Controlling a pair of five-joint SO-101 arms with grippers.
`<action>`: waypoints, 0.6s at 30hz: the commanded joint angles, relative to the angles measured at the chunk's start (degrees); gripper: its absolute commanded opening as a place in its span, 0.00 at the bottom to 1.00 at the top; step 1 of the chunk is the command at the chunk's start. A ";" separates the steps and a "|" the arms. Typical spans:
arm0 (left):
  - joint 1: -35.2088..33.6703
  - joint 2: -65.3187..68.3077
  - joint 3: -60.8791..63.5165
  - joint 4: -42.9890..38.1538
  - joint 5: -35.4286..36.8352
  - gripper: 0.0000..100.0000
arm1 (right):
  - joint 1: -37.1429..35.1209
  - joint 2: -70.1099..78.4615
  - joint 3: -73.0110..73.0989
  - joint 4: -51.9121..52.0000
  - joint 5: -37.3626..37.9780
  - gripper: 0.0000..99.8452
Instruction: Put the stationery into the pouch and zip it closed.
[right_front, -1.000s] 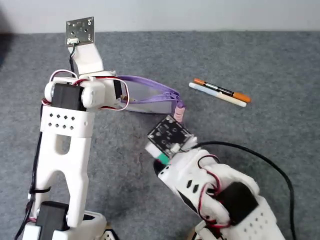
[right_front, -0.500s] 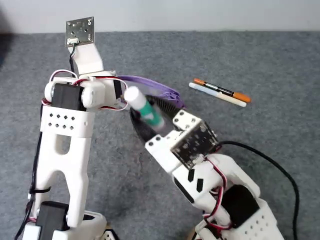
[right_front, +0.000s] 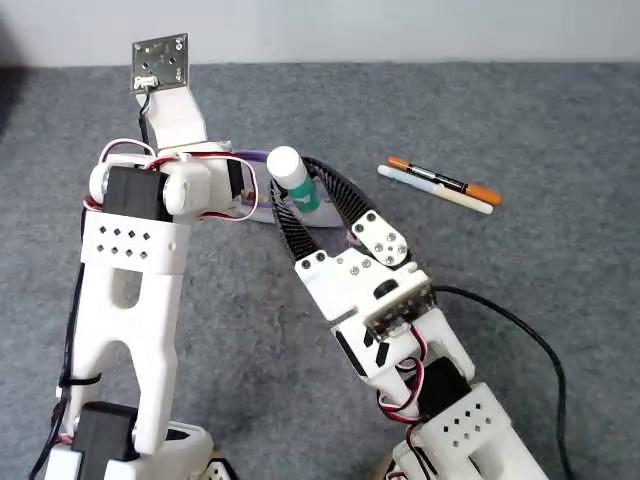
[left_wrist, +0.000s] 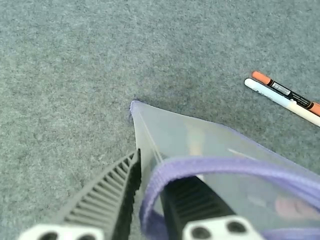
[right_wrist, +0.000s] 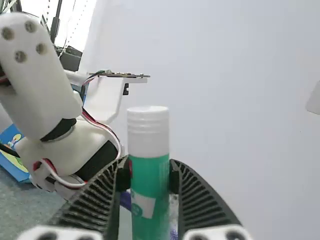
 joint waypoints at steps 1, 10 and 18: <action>-0.26 -0.26 -0.66 -0.09 0.70 0.03 | 0.75 0.75 -0.53 -3.30 -3.34 0.01; -0.35 -0.35 -0.66 0.00 0.70 0.03 | 2.15 13.93 -12.66 -3.21 -9.85 0.01; -0.35 -0.26 -0.57 0.00 0.70 0.03 | 2.95 21.67 -15.21 -3.38 -12.13 0.01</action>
